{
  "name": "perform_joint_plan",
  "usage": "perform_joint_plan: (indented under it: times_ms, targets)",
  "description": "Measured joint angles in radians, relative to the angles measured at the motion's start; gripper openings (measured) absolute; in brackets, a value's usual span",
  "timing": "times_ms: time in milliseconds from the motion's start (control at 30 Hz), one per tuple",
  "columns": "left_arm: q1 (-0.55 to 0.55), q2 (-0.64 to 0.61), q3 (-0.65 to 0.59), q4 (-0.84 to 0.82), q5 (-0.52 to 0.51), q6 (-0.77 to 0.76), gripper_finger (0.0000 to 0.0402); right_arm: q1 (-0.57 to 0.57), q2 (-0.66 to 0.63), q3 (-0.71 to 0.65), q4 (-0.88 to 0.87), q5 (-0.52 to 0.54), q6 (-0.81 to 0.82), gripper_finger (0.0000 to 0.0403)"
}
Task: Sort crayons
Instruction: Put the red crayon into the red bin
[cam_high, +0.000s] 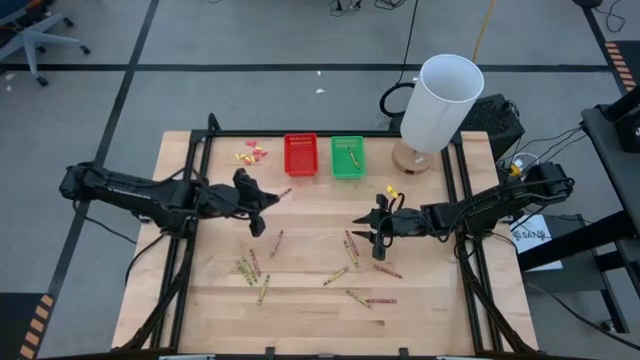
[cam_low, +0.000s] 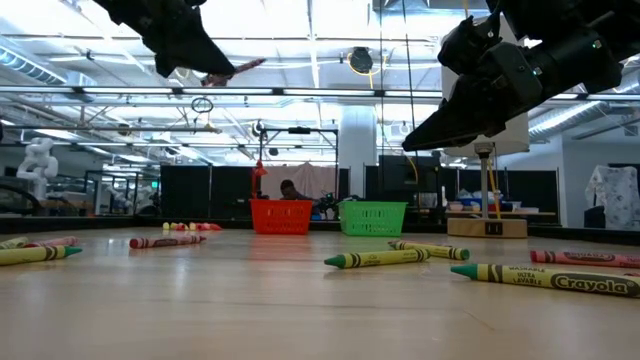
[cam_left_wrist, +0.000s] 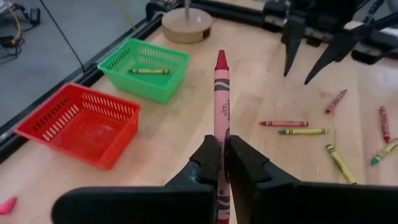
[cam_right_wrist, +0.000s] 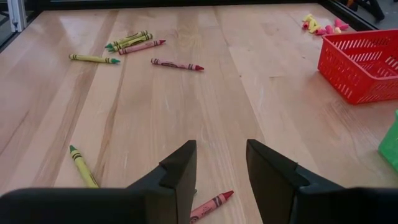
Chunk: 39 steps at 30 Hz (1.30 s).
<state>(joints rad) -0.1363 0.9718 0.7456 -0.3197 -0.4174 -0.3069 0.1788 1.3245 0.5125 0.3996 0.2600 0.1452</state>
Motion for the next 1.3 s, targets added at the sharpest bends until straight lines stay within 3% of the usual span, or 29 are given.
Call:
perform_joint_plan:
  times_ms: [433, 933, 1300]
  targets:
    - [-0.06, -0.118, 0.0, 0.028, 0.028, 0.082, 0.0013, 0.0, 0.0, 0.0, 0.0, 0.002, 0.001, 0.0127]
    - [-0.074, -0.147, 0.0, 0.027, 0.028, 0.168, 0.0013, 0.0, 0.0, 0.0, 0.0, 0.003, 0.004, 0.0127]
    - [-0.074, -0.147, 0.0, 0.027, 0.028, 0.405, 0.0013, 0.0, 0.0, 0.0, 0.0, 0.004, 0.004, 0.0127]
